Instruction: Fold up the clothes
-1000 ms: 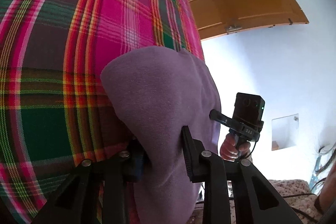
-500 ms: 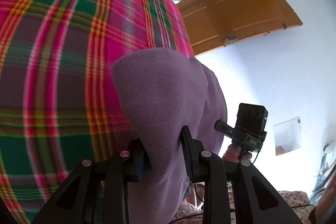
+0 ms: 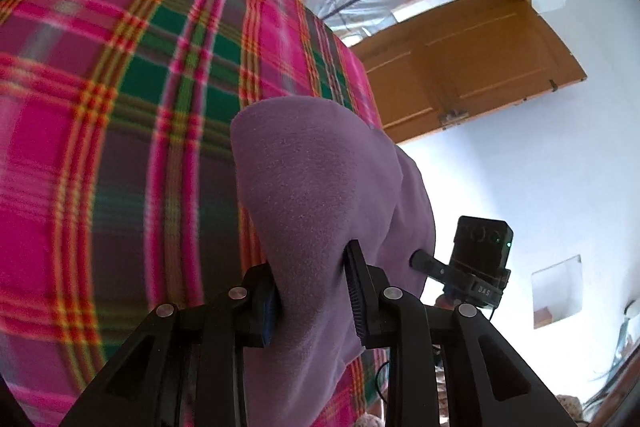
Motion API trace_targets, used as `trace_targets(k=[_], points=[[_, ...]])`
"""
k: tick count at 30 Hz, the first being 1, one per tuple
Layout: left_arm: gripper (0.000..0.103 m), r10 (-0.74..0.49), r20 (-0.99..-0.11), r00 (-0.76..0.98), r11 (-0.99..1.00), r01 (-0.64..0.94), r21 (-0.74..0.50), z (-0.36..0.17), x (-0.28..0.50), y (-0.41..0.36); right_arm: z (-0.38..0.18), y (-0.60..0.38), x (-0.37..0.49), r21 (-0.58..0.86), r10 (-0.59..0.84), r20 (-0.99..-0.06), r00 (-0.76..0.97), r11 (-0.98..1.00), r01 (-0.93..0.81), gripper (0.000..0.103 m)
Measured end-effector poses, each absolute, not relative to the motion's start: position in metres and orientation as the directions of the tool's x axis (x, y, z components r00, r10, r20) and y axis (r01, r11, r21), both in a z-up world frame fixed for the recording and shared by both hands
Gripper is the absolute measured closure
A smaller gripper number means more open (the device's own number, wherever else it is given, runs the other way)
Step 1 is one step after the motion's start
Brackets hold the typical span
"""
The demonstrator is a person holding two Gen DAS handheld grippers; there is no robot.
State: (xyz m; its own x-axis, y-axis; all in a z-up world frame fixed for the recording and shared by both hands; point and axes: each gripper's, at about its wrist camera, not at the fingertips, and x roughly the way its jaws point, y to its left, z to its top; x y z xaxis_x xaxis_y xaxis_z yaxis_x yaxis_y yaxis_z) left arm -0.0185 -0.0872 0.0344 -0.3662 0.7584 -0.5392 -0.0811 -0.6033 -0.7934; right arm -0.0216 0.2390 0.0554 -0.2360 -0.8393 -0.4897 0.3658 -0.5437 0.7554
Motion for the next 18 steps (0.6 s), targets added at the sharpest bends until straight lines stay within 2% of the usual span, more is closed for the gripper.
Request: trace_targets(k=[18], points=[[0.073,0.711,-0.570,-0.412,-0.644,-0.057,-0.763,0.034,-0.080,-0.150,0.054,0.208,-0.073,0.756,-0.832,-0.510,-0.217,-0.554,0.349,0.081]])
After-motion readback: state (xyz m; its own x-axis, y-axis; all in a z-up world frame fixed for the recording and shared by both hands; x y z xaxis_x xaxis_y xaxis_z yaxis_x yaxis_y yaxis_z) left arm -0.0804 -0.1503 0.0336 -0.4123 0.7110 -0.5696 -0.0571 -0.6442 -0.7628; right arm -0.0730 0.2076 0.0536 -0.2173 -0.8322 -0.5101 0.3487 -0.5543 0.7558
